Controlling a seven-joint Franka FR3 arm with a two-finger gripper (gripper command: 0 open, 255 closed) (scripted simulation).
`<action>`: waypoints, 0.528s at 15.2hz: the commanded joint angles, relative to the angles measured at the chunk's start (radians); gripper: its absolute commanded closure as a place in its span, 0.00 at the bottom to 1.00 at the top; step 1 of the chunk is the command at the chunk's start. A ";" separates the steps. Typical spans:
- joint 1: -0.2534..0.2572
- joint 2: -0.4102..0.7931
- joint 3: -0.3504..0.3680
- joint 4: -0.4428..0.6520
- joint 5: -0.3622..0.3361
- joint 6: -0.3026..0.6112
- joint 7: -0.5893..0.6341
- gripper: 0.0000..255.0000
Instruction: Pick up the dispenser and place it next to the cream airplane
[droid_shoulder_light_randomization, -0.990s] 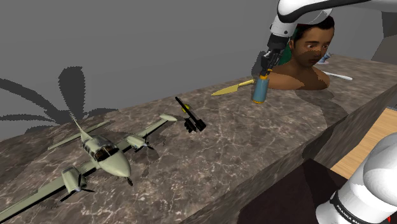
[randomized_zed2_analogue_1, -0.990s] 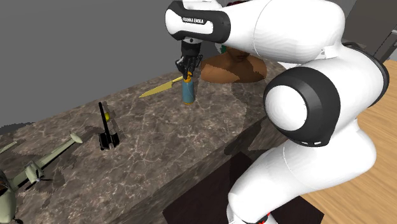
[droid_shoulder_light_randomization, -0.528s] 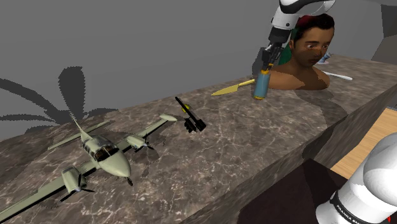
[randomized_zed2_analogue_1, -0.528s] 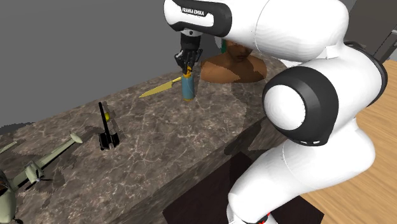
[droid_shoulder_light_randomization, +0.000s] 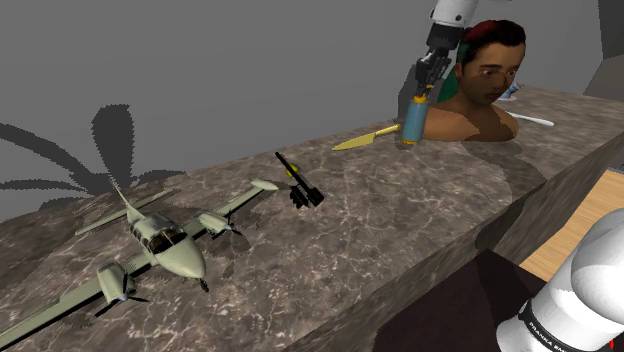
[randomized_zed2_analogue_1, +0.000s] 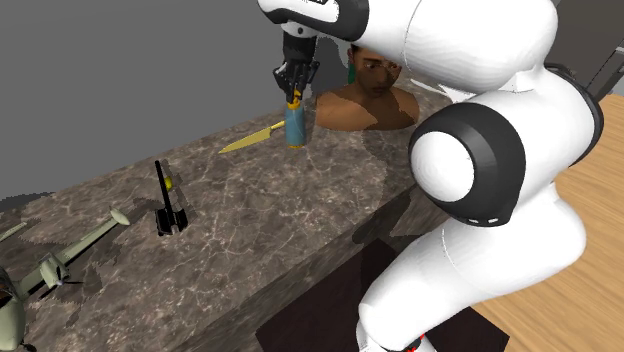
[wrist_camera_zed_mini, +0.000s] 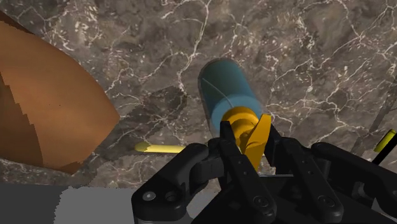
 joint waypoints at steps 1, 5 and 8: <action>0.001 0.010 0.000 0.039 0.002 -0.029 0.001 1.00; 0.002 0.028 -0.002 0.112 0.006 -0.085 0.002 1.00; 0.002 0.044 -0.004 0.170 0.010 -0.128 0.002 1.00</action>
